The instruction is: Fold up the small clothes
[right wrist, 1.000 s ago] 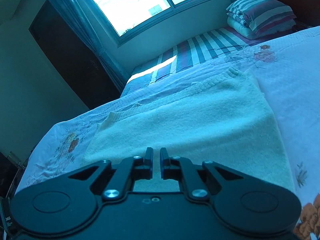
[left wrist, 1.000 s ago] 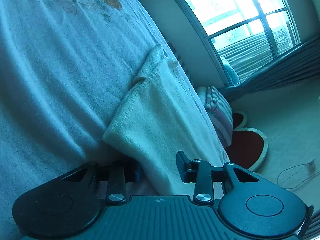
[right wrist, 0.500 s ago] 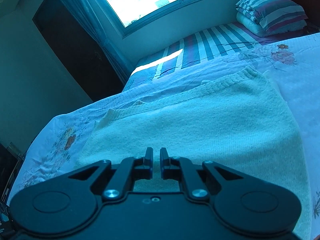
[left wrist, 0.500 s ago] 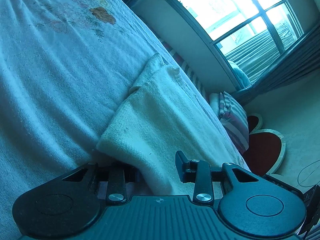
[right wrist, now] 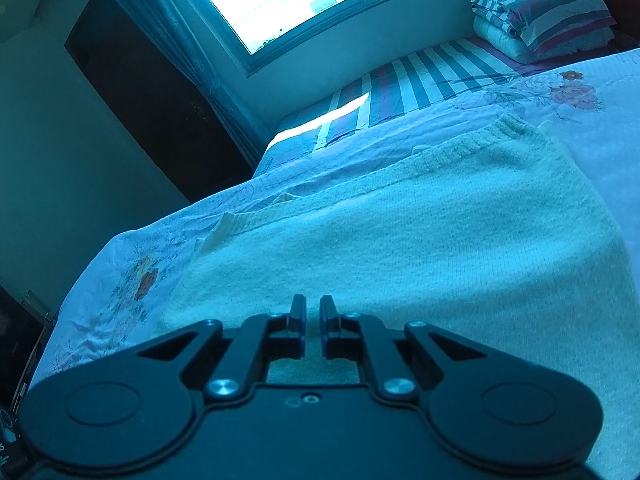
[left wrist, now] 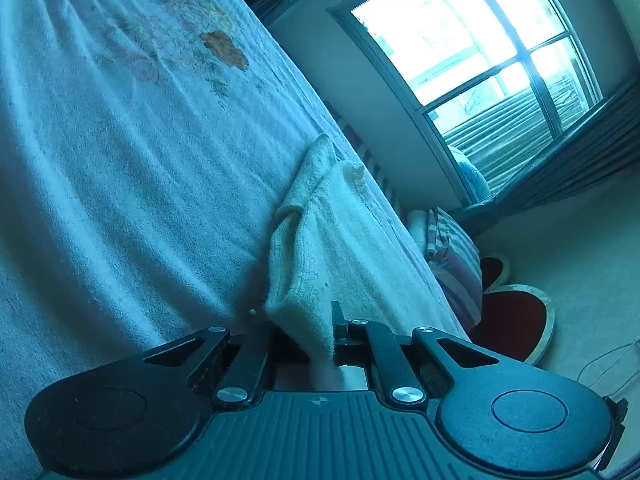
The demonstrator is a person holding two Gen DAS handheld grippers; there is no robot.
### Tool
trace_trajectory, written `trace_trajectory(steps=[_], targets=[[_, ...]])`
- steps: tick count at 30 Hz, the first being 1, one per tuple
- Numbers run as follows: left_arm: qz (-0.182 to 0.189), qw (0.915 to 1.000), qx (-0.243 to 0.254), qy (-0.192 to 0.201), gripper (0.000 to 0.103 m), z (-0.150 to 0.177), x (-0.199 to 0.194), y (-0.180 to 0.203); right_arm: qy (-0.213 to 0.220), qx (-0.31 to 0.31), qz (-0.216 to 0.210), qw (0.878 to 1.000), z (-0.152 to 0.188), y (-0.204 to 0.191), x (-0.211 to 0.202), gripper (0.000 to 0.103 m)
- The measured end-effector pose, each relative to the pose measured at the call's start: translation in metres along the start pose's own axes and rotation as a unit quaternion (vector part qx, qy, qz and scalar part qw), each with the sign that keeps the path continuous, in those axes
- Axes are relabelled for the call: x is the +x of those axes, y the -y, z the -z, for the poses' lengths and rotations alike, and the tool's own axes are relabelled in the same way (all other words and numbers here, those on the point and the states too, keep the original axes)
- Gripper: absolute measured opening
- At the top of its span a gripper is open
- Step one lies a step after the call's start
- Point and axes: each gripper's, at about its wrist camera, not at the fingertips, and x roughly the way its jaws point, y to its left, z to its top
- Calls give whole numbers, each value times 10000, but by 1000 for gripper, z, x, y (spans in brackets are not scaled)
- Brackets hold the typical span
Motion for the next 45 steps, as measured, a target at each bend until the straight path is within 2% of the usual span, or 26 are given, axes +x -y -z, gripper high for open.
trace_trajectory(steps=[4, 5, 7, 10, 11, 13, 15, 17, 20, 22, 23, 24, 25, 29, 32, 35, 37, 38, 39, 40, 41, 42, 43, 45], targets=[[-114, 9999, -11, -41, 6, -1, 5, -3, -202, 14, 222, 9995, 3, 5, 13, 6], [-127, 9998, -82, -97, 11, 0, 8, -6, -185, 41, 204, 9996, 3, 6, 13, 5], [-46, 9998, -166, -110, 13, -1, 11, -9, -123, 112, 108, 9998, 2, 7, 8, 8], [-56, 9998, -151, -106, 13, 2, 12, -10, -79, 62, -16, 9999, 2, 6, 6, 9], [-65, 9999, -130, -81, 6, 2, 11, -10, -107, 59, -41, 9999, 2, 7, 8, 9], [-51, 10000, -16, 30, 6, 4, 7, -7, -246, 47, 32, 9997, 5, 9, 17, 5], [-51, 9996, 265, 66, 6, 3, 4, 0, -233, -97, 56, 9997, 8, 9, 23, 0], [-13, 9973, 730, 31, 6, -1, 2, 15, -188, -321, 147, 9992, 9, 5, 25, 0], [39, 9903, 1386, 19, 6, -10, -1, 47, -158, -400, 201, 9989, 9, 2, 26, 0], [179, 9832, 1813, -127, 6, -16, 1, 74, -209, -115, 121, 9996, 3, 9, 20, 0], [251, 9779, 2062, -226, 6, -17, 3, 90, -65, 125, 74, 9999, -1, 15, 7, 1], [333, 9704, 2368, -329, 6, -15, 6, 108, 173, 314, 17, 9994, -3, 23, -8, 10], [403, 9609, 2701, -457, 6, -12, 9, 128, 466, 552, -3, 9974, -4, 36, -30, 13], [729, 9142, 3864, -975, 6, 24, 27, 201, 818, 1041, 238, 9909, 0, 83, -97, 14], [808, 8865, 4297, -1513, 6, 62, 46, 237, 1069, 1418, 462, 9830, 10, 116, -138, 14], [728, 8600, 4623, -2037, 8, 112, 73, 255, 1373, 1913, 786, 9687, 28, 150, -174, 19], [1079, 8424, 4651, -2497, 15, 145, 74, 256, 1432, 2215, 963, 9598, 41, 170, -190, 20], [1105, 8372, 4675, -2615, 24, 154, 72, 257, 1422, 2319, 1006, 9570, 47, 178, -195, 20], [1069, 8361, 4725, -2573, 31, 159, 65, 258, 1412, 2372, 1034, 9556, 52, 182, -200, 20], [1128, 8406, 4681, -2482, 49, 157, 54, 258, 1421, 2401, 1024, 9548, 56, 184, -204, 20], [1274, 8486, 4550, -2380, 68, 151, 41, 252, 1434, 2413, 982, 9548, 59, 185, -206, 22], [1411, 8590, 4390, -2223, 73, 140, 29, 248, 1441, 2416, 926, 9551, 61, 183, -208, 23], [1497, 8724, 4183, -2036, 74, 123, 18, 241, 1419, 2429, 840, 9559, 61, 180, -207, 23], [1282, 8973, 3866, -1704, 74, 94, 5, 220, 1296, 2399, 568, 9604, 60, 171, -199, 26]])
